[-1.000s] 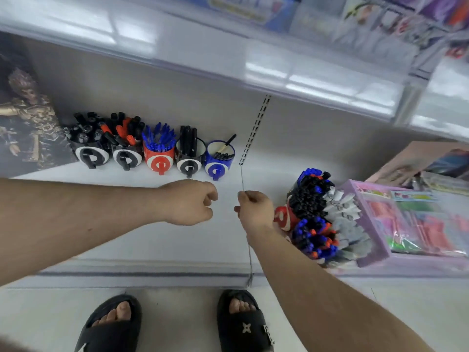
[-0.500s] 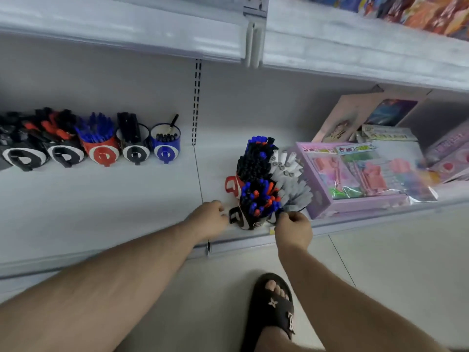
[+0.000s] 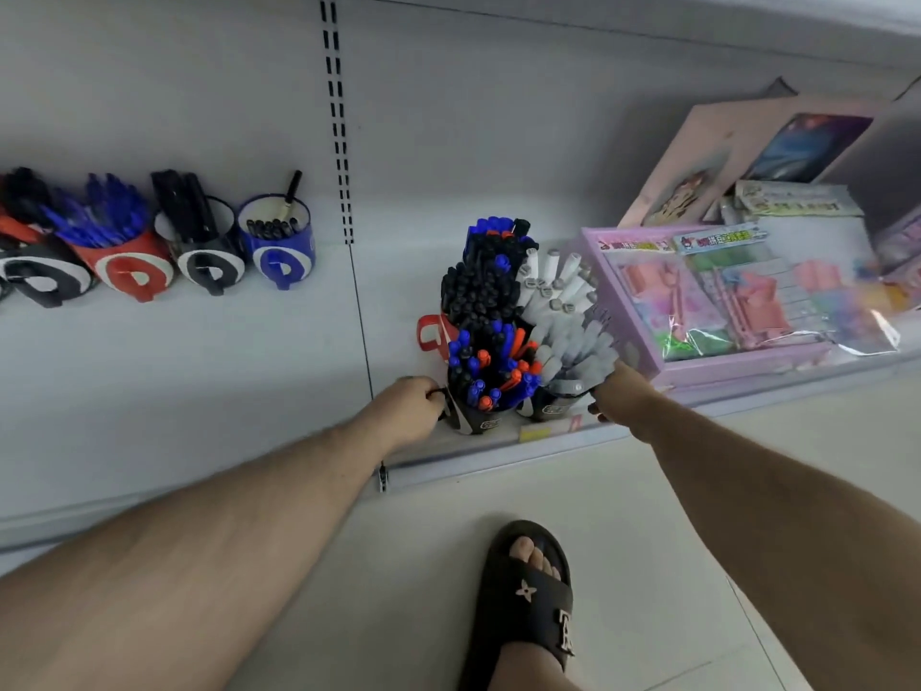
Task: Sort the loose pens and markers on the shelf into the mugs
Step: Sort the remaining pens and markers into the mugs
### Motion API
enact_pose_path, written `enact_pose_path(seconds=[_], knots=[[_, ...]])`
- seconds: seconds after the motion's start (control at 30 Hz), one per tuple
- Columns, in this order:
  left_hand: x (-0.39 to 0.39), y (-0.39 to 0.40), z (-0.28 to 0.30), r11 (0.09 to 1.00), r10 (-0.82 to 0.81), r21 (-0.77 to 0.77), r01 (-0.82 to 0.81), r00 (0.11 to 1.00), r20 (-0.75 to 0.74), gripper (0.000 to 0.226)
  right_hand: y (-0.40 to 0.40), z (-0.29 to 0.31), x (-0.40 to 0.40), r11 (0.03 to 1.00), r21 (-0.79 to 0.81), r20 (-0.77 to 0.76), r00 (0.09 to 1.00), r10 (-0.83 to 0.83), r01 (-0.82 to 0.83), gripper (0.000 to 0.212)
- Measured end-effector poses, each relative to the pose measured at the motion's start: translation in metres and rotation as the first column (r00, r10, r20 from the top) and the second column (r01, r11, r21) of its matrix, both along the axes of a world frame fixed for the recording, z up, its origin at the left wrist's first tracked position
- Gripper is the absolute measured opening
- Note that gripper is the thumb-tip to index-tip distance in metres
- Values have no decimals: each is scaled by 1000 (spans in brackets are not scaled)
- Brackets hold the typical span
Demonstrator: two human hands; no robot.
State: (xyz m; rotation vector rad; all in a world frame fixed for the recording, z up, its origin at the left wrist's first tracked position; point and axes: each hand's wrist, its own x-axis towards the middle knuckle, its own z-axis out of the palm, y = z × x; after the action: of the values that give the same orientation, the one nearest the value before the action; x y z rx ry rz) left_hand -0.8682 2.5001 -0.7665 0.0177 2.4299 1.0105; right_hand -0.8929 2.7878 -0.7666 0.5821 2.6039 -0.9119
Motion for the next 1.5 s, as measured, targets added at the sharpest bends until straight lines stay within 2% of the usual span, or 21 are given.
enact_pose_path(seconds=[0.07, 0.1, 0.17, 0.23, 0.5, 0.6, 0.67, 0.73, 0.87, 0.97, 1.07, 1.17, 1.3, 1.43, 1.5], knots=[[-2, 2, -1, 1000, 0, -12, 0, 1000, 17, 25, 5, 2, -2, 998, 36, 0, 999, 47, -47, 15], [-3, 2, -1, 1000, 3, -12, -2, 1000, 26, 24, 8, 3, -1, 999, -4, 8, 999, 46, -46, 13], [-4, 3, -2, 1000, -2, 0, 2, 999, 42, 26, 9, 11, 2, 981, -193, 60, 998, 1, 11, 13], [-5, 3, -2, 1000, 0, 25, -2, 998, 60, 25, 12, 15, 6, 958, -284, 102, 995, -11, 40, 15], [-1, -31, 20, 998, 56, -1, -56, 998, 38, 27, 7, 31, 24, 948, -315, 120, 993, 8, 30, 28], [6, -61, 33, 987, 134, 84, -139, 989, 66, 22, -11, 51, 34, 924, -381, 116, 993, 5, 39, 18], [12, -81, 42, 953, 217, 192, -235, 970, 110, 20, -32, 66, 42, 905, -424, 112, 994, 11, 37, 11], [19, -103, 50, 918, 262, 271, -291, 955, 139, 15, -56, 77, 49, 885, -464, 85, 996, 6, 34, 19], [39, -158, 68, 886, 302, 324, -333, 942, 145, 20, -107, 88, 56, 854, -521, 69, 997, 36, 6, 28], [58, -203, 83, 833, 397, 346, -431, 902, 167, 24, -148, 93, 57, 829, -559, 48, 997, 67, -29, 30], [69, -246, 88, 806, 462, 343, -483, 875, 147, 40, -191, 95, 56, 787, -617, 12, 998, 54, -36, 32], [77, -280, 92, 710, 557, 391, -586, 807, 196, 34, -239, 94, 55, 737, -675, -23, 1000, 0, -15, 26], [82, -318, 91, 617, 645, 431, -658, 737, 201, 27, -305, 90, 57, 643, -763, 4, 997, -82, 56, 16], [94, -358, 71, 545, 744, 393, -740, 644, 180, 23, -363, 82, 56, 605, -791, 59, 995, -76, 93, 15], [102, -372, 57, 525, 773, 358, -773, 608, 179, 34, -388, 76, 54, 595, -797, 76, 994, -74, 105, 15]])
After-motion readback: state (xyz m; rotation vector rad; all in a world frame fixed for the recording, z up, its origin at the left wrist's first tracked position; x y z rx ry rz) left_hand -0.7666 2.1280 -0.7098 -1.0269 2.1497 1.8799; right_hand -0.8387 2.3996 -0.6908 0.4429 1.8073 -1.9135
